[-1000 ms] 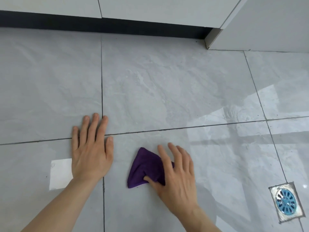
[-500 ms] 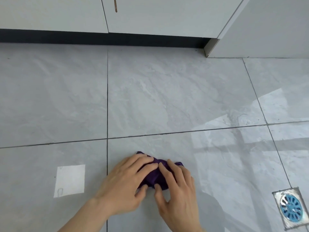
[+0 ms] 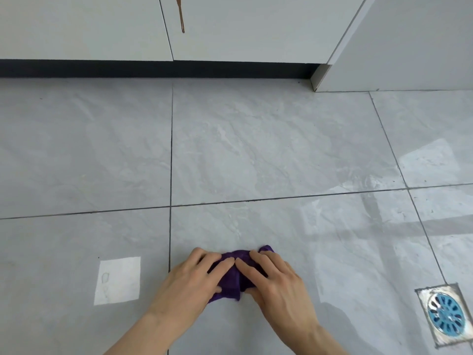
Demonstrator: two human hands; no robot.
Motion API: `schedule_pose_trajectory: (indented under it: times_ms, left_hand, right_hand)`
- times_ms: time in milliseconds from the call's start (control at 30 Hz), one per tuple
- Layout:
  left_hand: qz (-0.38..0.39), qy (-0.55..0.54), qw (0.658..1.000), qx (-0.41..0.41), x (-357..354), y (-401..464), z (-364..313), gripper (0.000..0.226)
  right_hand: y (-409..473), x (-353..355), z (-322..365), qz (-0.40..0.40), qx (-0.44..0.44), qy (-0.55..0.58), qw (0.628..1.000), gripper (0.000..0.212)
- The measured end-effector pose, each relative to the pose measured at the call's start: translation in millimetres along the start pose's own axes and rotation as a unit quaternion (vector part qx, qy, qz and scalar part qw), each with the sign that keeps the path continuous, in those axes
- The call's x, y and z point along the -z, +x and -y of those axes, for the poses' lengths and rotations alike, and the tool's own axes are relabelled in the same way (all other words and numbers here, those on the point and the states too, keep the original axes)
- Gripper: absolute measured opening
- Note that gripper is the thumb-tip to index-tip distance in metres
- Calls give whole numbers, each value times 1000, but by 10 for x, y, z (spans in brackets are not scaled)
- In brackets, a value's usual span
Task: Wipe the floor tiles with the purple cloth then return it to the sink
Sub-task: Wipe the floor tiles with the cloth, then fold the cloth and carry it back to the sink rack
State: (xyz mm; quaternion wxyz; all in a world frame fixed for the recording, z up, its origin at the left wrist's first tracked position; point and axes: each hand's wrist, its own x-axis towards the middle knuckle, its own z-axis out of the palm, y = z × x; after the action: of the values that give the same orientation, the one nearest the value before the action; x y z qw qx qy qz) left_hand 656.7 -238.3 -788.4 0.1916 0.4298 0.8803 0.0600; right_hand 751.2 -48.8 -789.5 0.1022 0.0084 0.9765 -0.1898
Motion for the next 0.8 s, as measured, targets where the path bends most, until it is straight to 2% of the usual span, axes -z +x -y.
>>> schedule_pose_trajectory:
  times_ms: [100,200,267,433,500,600,800]
  left_hand:
    - [7,38,999,11,-33,-19,-112,74]
    - [3,60,998,15,-40,-2,-178,64]
    - [7,78,997,18,4,51,-191,58]
    - [-10,110,993,43,452,310,-170,45]
    - [-28,93,993,61,782,405,-162,39]
    - [-57,81,994,52,1420,418,-204,43]
    - [-71,51,996,29,3017,89,-631,50]
  right_hand:
    - [-6,21,63,14,-14,-15,1000,62]
    - [7,53,100,36,-45,-1,998,58]
    - [74,78,88,26,-59,29,998,53]
    - [277,401,73,-11,-73,39,997,56]
    - [366,698,101,-37,-87,44,995,57]
    - [382,1319,225,-59,-102,47,992,57]
    - [84,2956,754,-71,-122,57,988,48]
